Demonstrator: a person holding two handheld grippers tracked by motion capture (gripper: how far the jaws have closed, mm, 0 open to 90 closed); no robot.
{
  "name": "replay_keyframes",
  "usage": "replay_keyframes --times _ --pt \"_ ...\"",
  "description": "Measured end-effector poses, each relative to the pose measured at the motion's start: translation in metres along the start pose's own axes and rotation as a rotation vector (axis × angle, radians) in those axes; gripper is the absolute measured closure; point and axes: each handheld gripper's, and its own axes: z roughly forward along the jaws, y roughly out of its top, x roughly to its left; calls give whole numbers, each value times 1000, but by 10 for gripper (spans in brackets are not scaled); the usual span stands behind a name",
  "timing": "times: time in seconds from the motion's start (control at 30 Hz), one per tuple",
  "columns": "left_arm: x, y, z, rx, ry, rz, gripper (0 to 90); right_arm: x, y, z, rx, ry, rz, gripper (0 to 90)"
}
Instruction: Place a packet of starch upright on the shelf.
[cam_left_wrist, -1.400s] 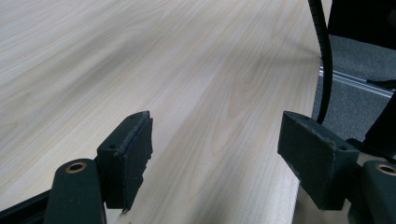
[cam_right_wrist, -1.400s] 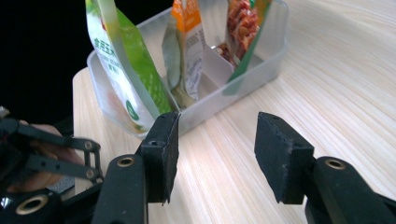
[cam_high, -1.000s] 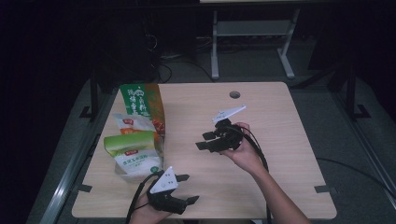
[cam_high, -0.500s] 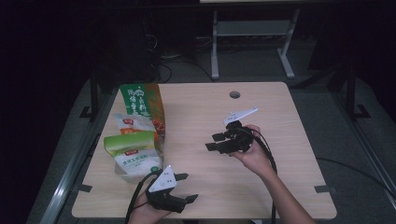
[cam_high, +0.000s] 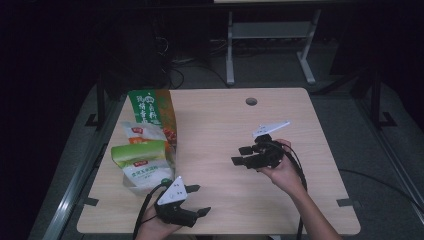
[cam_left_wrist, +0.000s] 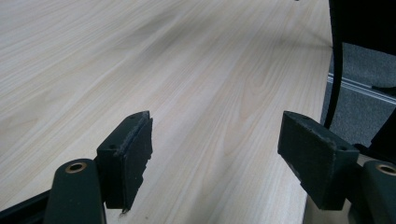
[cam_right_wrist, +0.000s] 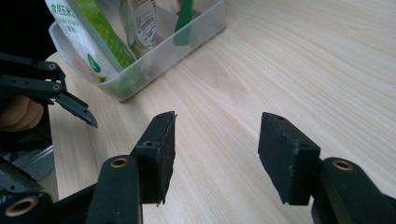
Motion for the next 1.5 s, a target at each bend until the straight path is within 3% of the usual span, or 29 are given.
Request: replay_keyframes --times 0.57,1.03,1.5 --pt "0 -1 -1 -6 5 0 259 -8 -32 -22 1 -36 47 447" --pt "2 -1 -3 -8 2 -5 259 -15 -63 -33 -15 -38 96 441" --pt "1 -2 -3 -7 -7 -9 257 -12 -97 -42 -27 -54 126 436"
